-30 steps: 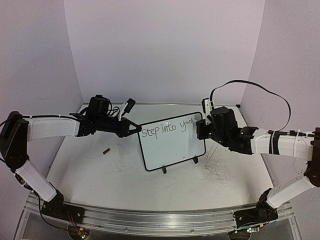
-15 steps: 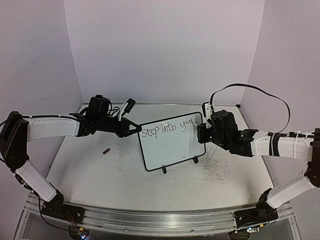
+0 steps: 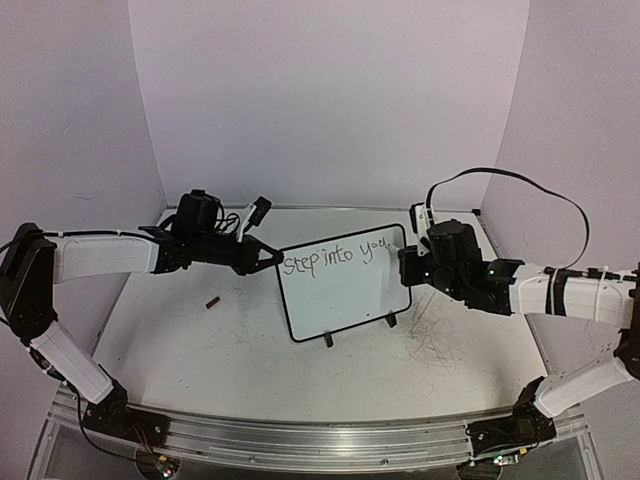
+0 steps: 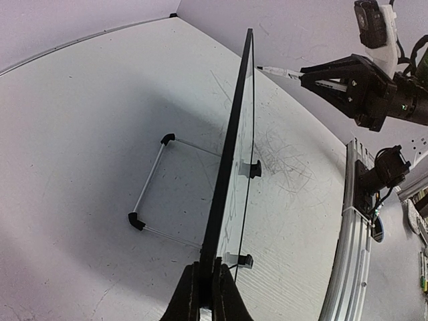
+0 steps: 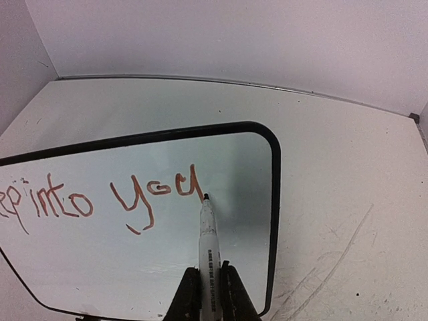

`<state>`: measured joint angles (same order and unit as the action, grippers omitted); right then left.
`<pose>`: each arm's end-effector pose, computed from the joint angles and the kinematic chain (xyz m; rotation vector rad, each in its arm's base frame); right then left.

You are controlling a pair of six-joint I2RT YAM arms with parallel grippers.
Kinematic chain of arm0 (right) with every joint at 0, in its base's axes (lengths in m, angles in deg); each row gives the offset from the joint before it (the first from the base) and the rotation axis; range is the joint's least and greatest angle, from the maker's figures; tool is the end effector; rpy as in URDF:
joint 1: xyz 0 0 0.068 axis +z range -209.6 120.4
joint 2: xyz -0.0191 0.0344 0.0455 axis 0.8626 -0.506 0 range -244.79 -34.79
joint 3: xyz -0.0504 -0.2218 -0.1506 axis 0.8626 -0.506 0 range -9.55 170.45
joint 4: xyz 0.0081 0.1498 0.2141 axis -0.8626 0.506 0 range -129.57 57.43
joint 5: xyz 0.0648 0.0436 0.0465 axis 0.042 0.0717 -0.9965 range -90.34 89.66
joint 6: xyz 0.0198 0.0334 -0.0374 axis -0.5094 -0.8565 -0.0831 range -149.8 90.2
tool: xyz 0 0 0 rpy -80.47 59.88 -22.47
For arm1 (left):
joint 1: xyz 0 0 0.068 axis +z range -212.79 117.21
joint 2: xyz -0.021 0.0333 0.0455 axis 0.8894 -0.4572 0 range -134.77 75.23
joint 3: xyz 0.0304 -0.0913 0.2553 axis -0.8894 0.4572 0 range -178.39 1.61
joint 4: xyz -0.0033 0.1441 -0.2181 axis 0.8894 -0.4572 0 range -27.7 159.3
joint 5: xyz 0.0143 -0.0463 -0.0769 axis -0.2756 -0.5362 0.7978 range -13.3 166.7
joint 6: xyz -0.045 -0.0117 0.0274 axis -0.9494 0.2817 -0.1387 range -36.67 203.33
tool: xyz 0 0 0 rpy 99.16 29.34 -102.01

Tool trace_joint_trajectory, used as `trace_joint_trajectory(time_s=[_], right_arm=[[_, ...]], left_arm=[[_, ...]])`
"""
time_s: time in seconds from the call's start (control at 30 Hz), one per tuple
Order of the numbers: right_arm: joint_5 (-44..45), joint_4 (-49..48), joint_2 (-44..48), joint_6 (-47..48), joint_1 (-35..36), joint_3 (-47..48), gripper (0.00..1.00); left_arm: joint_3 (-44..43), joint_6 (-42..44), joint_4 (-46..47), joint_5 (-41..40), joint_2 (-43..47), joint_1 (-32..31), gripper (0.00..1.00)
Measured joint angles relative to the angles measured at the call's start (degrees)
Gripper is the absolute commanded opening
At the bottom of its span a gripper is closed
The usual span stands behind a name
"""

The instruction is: Write a sentence on the whiteboard

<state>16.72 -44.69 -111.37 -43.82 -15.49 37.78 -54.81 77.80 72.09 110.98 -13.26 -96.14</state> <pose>0.2228 0.2017 0.2587 -0.3285 1.9631 0.3638 0.2753 -0.2051 0.2476 0.8792 1.9608 -1.0272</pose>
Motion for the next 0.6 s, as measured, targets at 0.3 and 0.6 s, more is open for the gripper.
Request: trace_joint_trajectory(time_s=[0.3,0.6], right_arm=[[-0.1,0.0,0.3,0.3,-0.6,0.8,0.00],[-0.2,-1.1,-1.3,0.7,-1.2,2.2,0.00]], left_arm=[[0.0,0.1,-0.2,0.0,0.1,0.0,0.00],[0.0,0.2,-0.3,0.0,0.2,-0.1,0.00]])
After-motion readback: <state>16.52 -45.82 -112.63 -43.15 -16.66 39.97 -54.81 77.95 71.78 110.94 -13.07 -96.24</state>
